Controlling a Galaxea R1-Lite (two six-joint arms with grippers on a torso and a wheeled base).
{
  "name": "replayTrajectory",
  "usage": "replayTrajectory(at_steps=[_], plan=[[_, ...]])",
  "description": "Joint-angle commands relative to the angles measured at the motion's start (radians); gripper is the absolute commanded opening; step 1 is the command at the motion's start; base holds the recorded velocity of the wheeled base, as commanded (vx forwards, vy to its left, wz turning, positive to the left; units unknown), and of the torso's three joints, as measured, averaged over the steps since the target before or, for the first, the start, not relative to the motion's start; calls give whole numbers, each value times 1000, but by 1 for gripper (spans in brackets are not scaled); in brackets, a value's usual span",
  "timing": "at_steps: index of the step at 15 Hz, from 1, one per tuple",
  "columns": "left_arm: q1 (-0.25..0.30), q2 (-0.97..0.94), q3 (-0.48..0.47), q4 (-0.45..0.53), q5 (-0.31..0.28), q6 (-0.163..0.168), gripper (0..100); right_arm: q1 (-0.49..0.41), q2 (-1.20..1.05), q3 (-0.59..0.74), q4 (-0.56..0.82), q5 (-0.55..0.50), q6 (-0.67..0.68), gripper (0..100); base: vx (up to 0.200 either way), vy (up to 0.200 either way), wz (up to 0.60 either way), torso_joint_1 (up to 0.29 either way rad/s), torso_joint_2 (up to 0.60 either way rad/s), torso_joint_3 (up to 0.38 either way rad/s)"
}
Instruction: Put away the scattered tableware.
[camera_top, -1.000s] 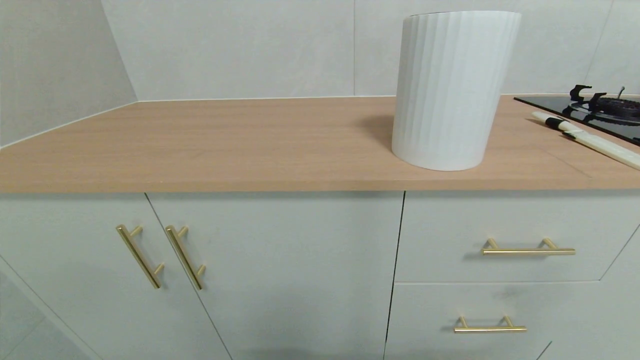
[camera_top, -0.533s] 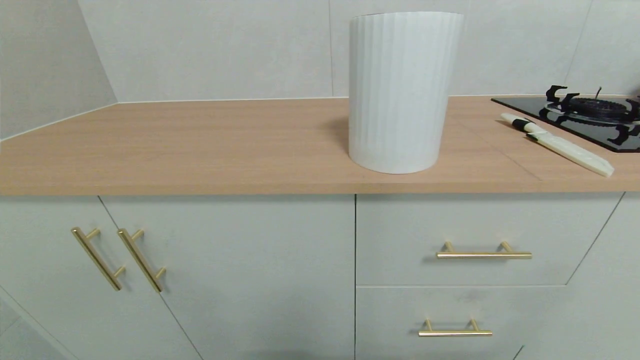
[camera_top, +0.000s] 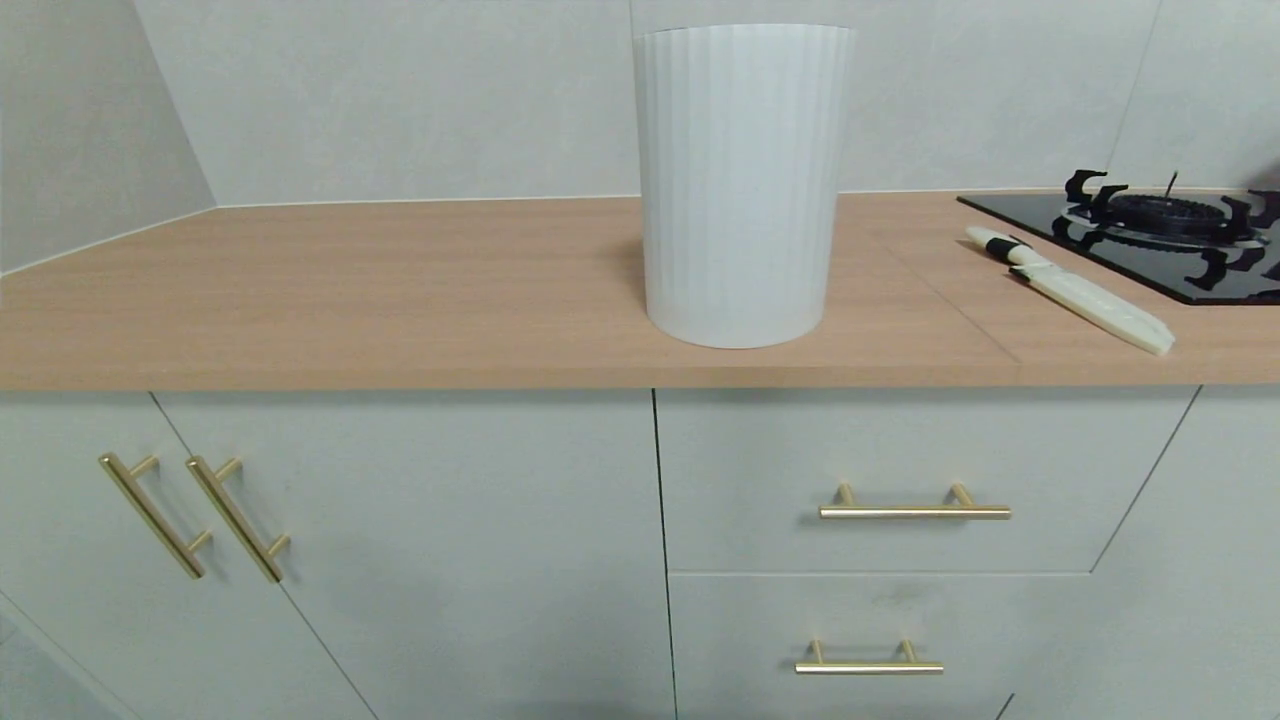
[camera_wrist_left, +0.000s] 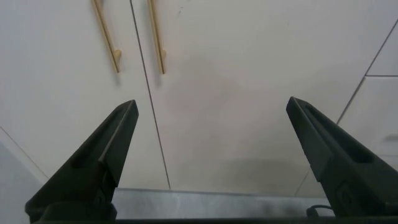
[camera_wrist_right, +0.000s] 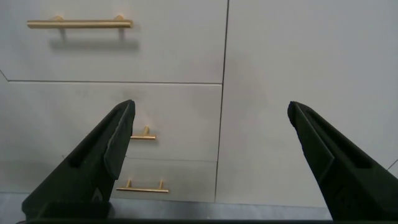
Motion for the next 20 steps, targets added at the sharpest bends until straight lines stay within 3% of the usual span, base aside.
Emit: replayTrajectory(at_steps=[1, 7, 11, 20], plan=[[0, 2, 0, 1, 0, 0, 100, -1, 2, 0, 0, 0, 0, 100, 0, 0, 0, 0, 0, 0], [0, 2, 0, 1, 0, 0, 100, -1, 2, 0, 0, 0, 0, 100, 0, 0, 0, 0, 0, 0], [0, 2, -1, -1, 0, 0, 100, -1, 2, 0, 0, 0, 0, 100, 0, 0, 0, 71, -212, -258], [0, 2, 0, -1, 0, 0, 100, -1, 2, 0, 0, 0, 0, 100, 0, 0, 0, 148, -494, -301]])
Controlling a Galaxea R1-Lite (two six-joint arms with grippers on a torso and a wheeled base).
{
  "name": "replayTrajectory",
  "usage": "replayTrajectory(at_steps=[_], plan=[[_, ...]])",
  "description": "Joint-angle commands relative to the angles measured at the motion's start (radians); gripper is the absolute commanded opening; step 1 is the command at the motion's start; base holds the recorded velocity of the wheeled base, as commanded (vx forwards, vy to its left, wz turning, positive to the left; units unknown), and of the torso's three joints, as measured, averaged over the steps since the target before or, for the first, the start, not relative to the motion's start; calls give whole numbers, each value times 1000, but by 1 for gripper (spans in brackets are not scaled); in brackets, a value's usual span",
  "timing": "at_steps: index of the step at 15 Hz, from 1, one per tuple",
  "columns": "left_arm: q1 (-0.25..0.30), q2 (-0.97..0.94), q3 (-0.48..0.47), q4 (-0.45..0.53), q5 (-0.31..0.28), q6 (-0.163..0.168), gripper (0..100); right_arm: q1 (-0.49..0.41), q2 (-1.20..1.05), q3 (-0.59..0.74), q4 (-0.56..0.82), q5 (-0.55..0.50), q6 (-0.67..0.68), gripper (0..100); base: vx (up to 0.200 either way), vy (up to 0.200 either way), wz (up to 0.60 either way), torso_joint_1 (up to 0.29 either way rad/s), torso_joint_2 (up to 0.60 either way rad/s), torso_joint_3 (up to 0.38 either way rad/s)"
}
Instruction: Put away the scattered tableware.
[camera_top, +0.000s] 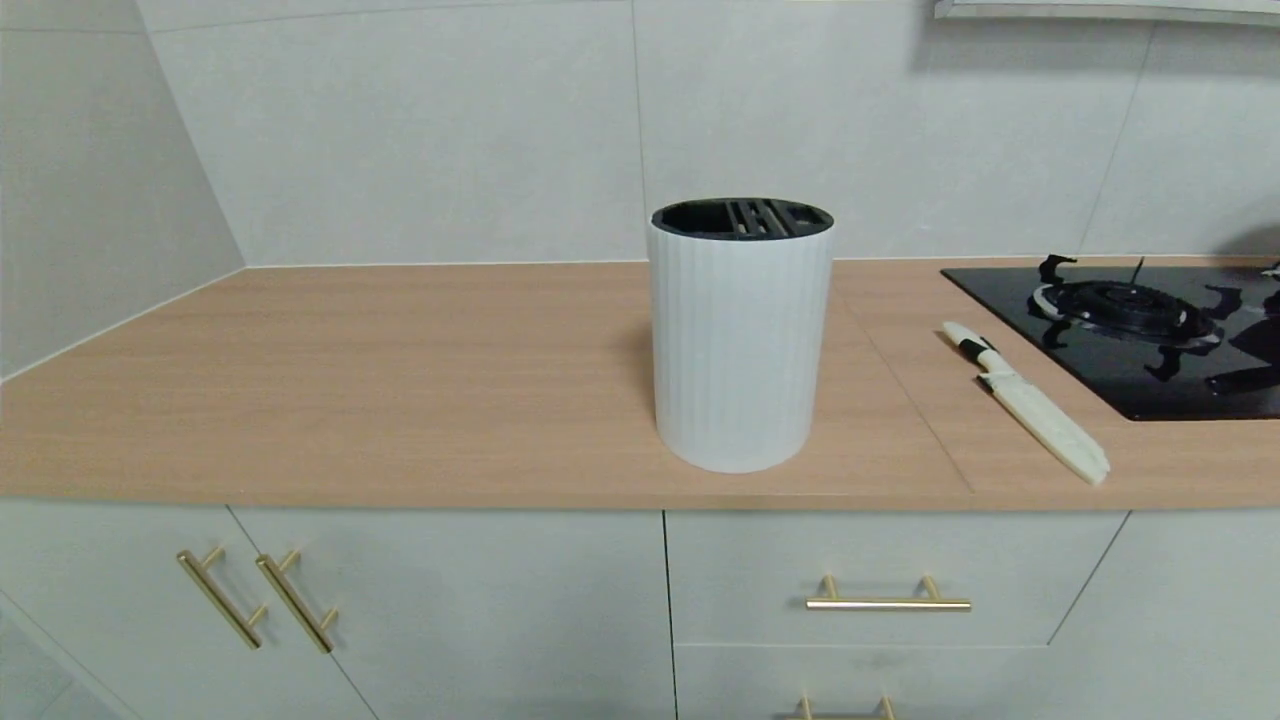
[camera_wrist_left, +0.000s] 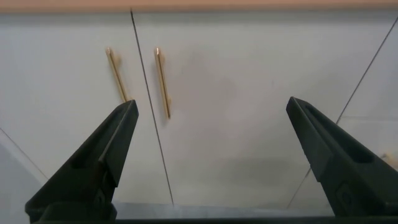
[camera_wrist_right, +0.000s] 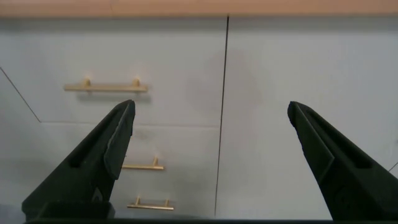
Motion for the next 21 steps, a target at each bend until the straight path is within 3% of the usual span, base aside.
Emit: replayTrajectory(at_steps=[1, 21], plan=[[0, 2, -1, 0, 0, 0, 100, 0, 2, 0, 1, 0, 0, 100, 0, 0, 0, 188, -466, -300], [0, 2, 0, 0, 0, 0, 100, 0, 2, 0, -1, 0, 0, 100, 0, 0, 0, 236, -534, -299]])
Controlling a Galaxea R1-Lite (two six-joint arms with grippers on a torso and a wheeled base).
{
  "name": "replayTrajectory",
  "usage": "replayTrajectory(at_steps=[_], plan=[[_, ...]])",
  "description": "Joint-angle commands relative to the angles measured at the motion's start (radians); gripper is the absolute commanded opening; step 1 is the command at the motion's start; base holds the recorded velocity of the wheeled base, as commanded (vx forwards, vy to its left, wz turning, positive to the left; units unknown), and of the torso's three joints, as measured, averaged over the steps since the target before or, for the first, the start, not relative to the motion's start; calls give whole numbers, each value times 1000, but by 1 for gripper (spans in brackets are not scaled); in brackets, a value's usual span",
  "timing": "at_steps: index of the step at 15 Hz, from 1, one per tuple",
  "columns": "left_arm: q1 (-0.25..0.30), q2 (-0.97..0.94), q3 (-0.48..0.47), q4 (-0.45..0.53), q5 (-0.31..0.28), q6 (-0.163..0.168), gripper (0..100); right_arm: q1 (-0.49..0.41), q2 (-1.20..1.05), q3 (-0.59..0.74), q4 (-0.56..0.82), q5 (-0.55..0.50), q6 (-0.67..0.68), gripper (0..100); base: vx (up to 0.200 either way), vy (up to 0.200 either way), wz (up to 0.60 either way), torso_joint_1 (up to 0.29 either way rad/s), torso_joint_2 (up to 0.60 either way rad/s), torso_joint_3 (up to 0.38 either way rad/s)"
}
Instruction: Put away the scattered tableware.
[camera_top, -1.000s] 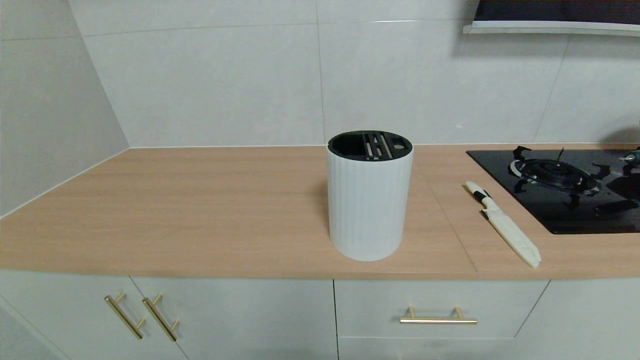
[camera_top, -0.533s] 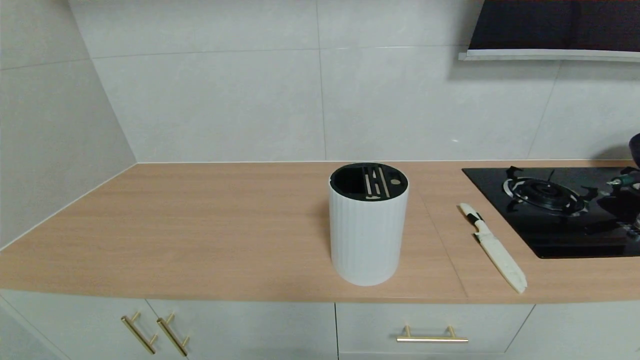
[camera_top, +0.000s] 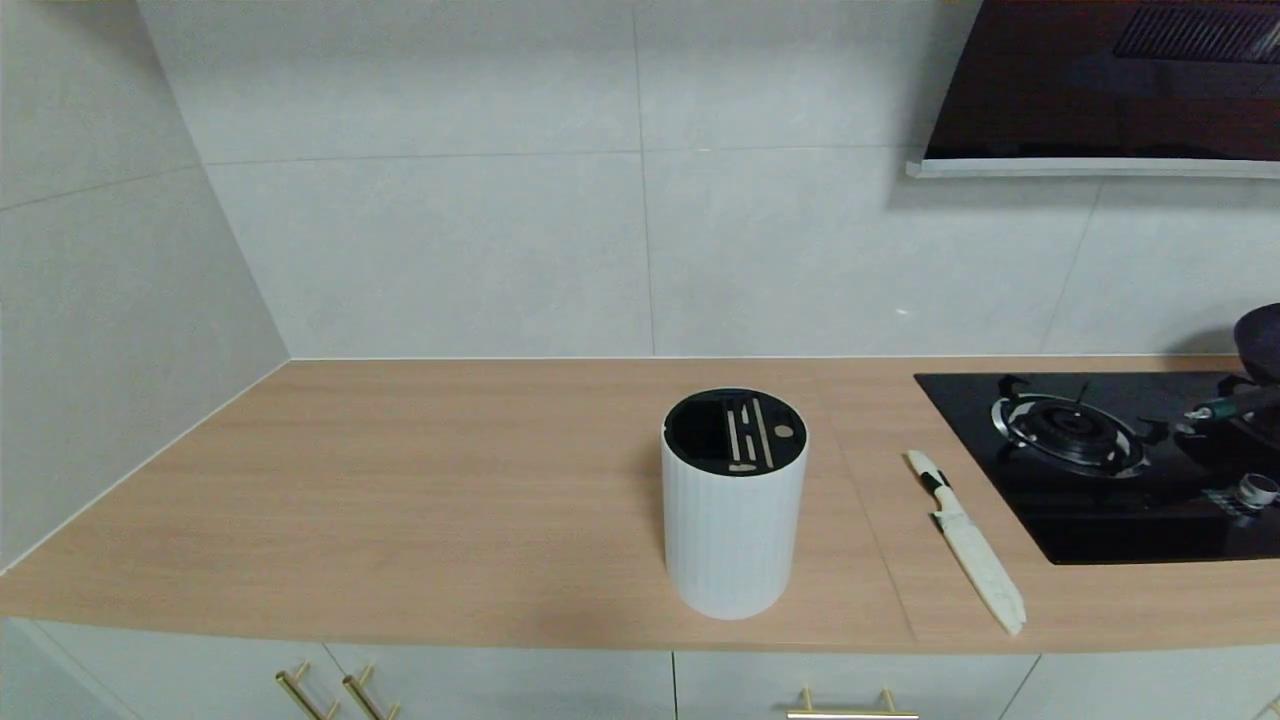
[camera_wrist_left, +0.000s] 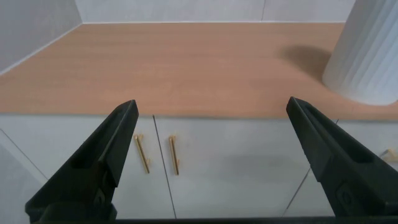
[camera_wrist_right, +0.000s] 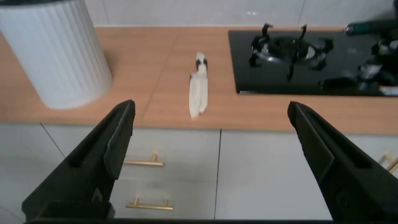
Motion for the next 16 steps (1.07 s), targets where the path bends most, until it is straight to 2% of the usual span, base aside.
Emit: replayTrajectory(at_steps=[1, 5, 16], plan=[[0, 2, 2, -2, 0, 0, 100, 0, 2, 0, -1, 0, 0, 100, 0, 0, 0, 227, -476, -251], [0, 2, 2, 0, 0, 0, 100, 0, 2, 0, -1, 0, 0, 100, 0, 0, 0, 188, -384, -199], [0, 2, 0, 0, 0, 0, 100, 0, 2, 0, -1, 0, 1, 100, 0, 0, -55, 4, -8, -5]])
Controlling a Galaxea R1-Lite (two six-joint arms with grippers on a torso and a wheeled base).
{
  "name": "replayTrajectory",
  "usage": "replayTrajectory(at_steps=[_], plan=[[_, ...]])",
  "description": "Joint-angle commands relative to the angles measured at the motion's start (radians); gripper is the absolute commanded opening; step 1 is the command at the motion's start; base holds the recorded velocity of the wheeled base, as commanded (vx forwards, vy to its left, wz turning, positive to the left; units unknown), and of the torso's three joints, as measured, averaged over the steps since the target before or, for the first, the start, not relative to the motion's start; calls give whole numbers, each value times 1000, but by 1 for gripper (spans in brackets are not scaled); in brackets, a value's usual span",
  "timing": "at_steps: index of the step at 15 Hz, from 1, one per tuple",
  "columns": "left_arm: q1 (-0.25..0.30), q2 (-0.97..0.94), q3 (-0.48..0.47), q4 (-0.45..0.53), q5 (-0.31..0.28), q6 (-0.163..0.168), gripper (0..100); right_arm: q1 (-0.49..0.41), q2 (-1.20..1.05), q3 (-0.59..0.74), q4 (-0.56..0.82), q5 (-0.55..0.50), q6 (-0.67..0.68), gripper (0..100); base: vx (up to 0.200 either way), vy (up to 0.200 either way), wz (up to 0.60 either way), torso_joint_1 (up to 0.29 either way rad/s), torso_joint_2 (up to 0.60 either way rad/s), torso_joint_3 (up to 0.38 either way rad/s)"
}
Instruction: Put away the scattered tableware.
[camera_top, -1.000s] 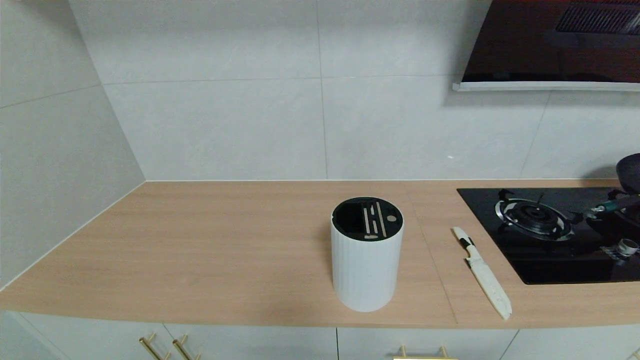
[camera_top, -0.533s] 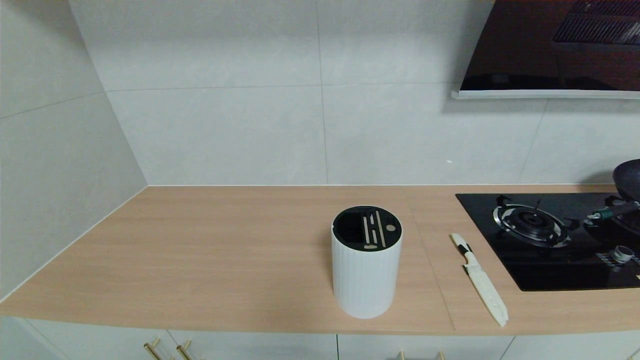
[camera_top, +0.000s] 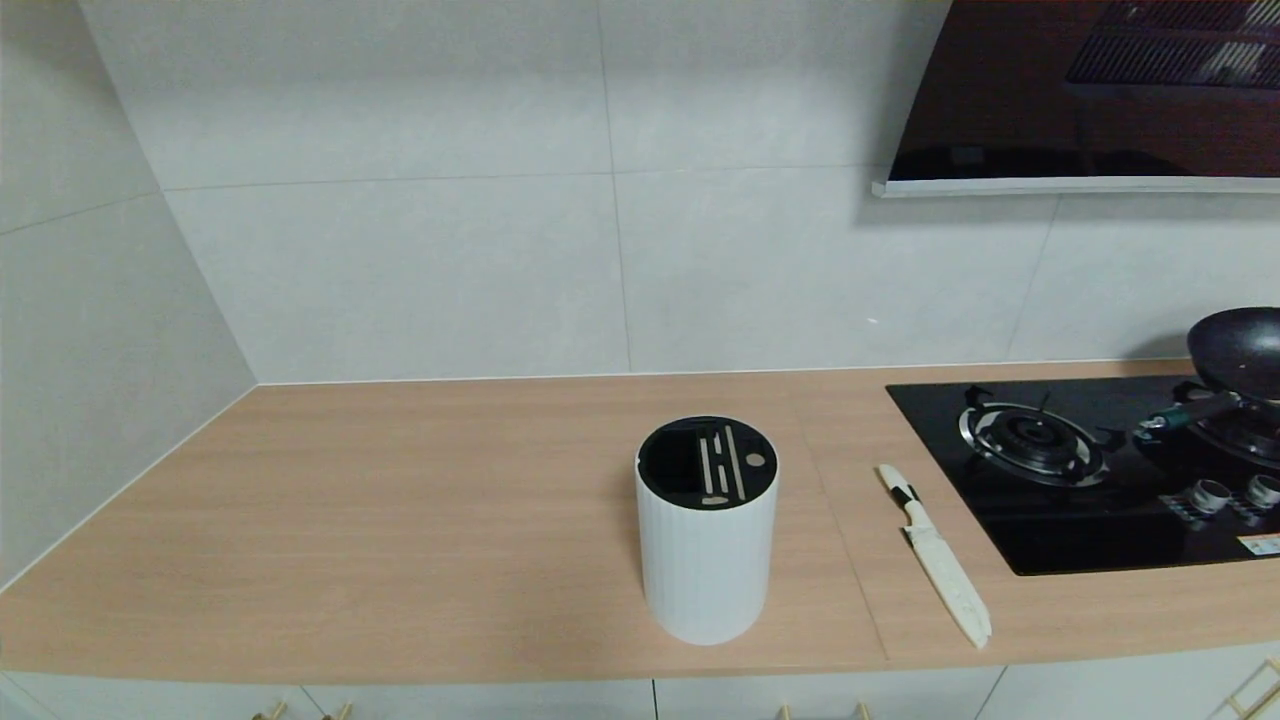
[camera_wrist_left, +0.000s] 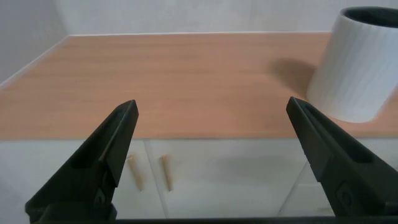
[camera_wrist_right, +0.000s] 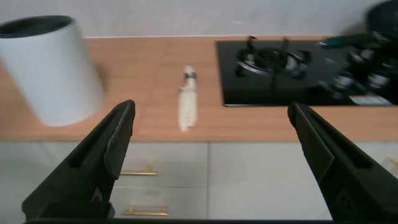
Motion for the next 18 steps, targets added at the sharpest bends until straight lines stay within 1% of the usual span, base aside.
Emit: replayTrajectory(at_steps=[1, 11, 12, 13, 14, 15, 18], plan=[[0, 2, 0, 0, 0, 0, 100, -1, 2, 0, 1, 0, 1, 100, 0, 0, 0, 0, 0, 0], [0, 2, -1, 0, 0, 0, 100, -1, 0, -11, -14, 2, 1, 100, 0, 0, 0, 0, 0, 0], [0, 2, -1, -2, 0, 0, 100, 2, 9, -97, -58, 39, 44, 100, 0, 0, 0, 0, 0, 0], [0, 2, -1, 0, 0, 0, 100, 5, 23, -133, -46, 69, 72, 100, 0, 0, 0, 0, 0, 0], [0, 2, 0, -2, 0, 0, 100, 16, 103, -178, 8, 143, 72, 100, 0, 0, 0, 0, 0, 0], [0, 2, -1, 0, 0, 0, 100, 28, 195, -199, 38, 181, 70, 100, 0, 0, 0, 0, 0, 0], [0, 2, -1, 0, 0, 0, 100, 85, 468, -241, 35, 217, 66, 100, 0, 0, 0, 0, 0, 0]])
